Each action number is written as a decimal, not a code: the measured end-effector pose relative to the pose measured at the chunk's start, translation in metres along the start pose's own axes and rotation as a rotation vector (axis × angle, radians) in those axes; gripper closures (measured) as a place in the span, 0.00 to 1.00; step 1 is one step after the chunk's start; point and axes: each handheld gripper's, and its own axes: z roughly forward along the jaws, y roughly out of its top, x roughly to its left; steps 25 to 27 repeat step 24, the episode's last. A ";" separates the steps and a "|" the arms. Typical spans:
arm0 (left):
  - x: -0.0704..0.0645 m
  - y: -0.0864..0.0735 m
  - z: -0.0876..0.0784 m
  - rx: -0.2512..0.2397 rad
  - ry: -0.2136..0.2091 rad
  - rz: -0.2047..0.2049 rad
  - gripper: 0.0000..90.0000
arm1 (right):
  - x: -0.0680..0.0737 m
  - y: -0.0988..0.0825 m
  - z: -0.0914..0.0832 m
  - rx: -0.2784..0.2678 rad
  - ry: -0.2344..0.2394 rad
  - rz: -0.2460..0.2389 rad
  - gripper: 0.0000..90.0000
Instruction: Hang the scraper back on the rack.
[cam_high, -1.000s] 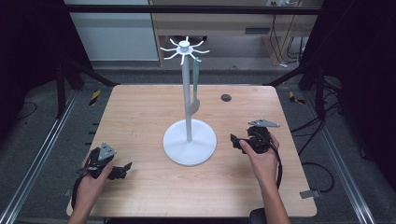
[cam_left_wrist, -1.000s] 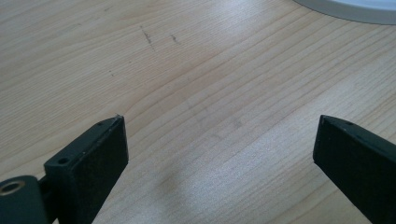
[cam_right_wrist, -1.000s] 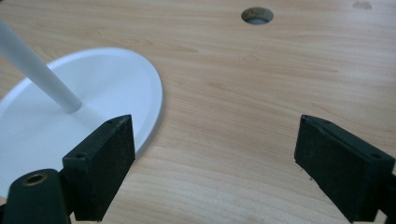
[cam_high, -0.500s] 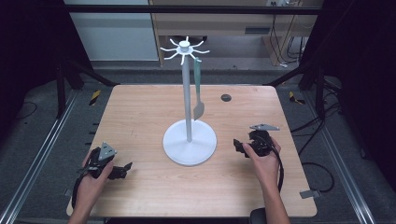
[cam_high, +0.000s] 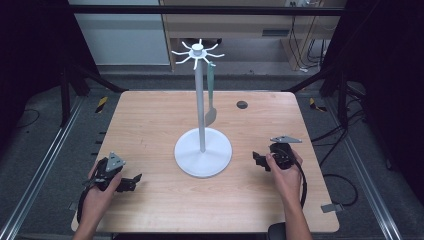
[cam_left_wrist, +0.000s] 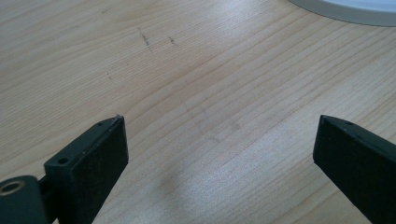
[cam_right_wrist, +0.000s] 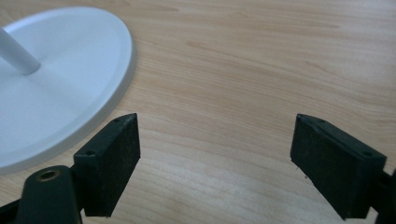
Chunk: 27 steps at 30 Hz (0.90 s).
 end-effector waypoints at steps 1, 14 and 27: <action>0.000 0.000 0.000 0.000 -0.001 -0.001 0.03 | 0.000 -0.001 0.000 -0.019 0.008 -0.002 0.19; -0.002 0.001 0.002 0.001 -0.004 0.004 0.03 | -0.001 -0.009 0.003 -0.123 -0.026 0.001 0.17; -0.001 0.001 0.003 0.003 0.000 0.004 0.03 | -0.004 -0.014 0.008 -0.129 -0.052 -0.014 0.17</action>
